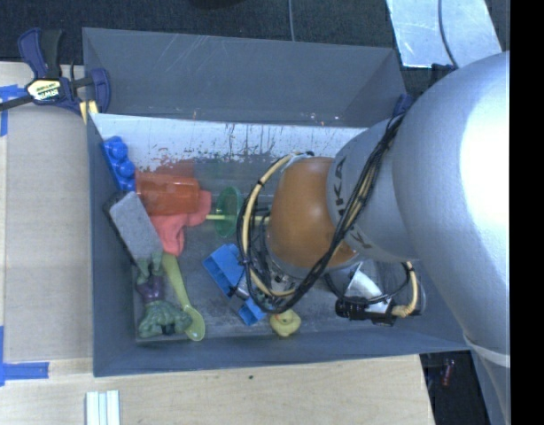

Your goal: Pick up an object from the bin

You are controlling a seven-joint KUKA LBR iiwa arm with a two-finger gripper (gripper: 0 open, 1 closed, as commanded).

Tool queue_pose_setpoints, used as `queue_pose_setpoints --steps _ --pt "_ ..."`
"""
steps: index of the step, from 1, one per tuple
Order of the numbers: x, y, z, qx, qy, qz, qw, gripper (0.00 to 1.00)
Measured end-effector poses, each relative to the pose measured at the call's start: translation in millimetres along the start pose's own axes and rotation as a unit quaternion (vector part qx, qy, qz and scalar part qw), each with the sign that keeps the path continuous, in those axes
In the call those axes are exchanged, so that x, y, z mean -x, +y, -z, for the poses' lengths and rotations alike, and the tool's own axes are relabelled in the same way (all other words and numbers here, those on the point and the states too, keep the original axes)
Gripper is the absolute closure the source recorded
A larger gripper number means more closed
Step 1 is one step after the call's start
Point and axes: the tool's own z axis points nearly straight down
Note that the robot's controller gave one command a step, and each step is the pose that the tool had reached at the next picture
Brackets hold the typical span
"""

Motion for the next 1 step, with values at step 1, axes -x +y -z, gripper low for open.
queue_pose_setpoints --steps 1 --pt "0.0 -0.1 0.3 0.000 -0.0001 0.000 1.0000 1.00"
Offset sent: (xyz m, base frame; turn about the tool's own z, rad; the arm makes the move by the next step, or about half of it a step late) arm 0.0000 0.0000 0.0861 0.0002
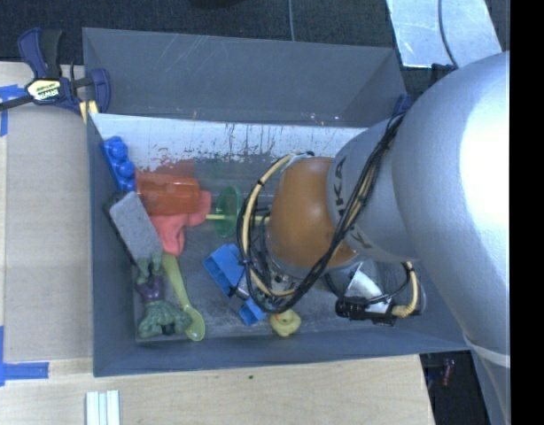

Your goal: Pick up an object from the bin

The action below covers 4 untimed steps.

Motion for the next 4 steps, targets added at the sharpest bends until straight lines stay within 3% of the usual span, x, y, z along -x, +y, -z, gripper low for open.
queue_pose_setpoints --steps 1,2,4 --pt "-1.9 -3 26 -0.005 0.0038 0.000 1.0000 1.00" --pt "0.2 0 59 -0.001 0.0006 0.001 1.0000 1.00" --pt "0.4 -1 110 -0.003 0.0019 0.002 1.0000 1.00"
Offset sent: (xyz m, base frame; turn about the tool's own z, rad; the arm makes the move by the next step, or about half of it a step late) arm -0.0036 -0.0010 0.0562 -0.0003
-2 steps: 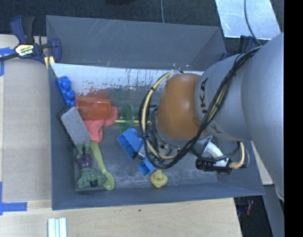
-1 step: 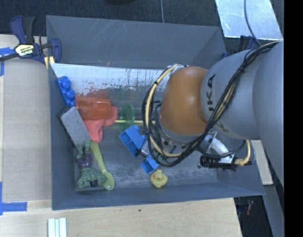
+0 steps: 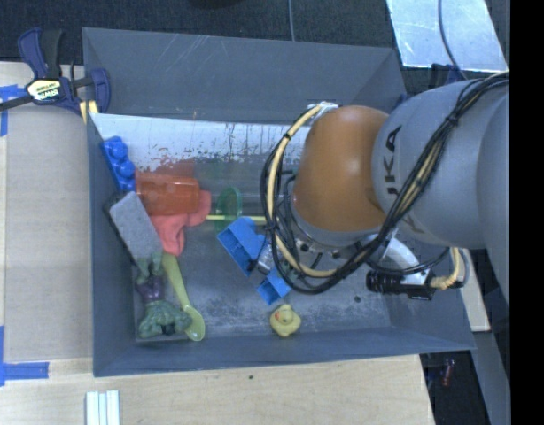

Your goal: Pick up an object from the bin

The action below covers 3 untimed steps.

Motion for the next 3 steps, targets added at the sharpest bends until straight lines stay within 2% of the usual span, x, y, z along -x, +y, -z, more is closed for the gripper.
queue_pose_setpoints --steps 1,3 --pt "0.6 1 21 0.001 -0.0010 0.000 1.0000 1.00" --pt "1.6 1 36 0.003 -0.0028 0.001 1.0000 1.00"
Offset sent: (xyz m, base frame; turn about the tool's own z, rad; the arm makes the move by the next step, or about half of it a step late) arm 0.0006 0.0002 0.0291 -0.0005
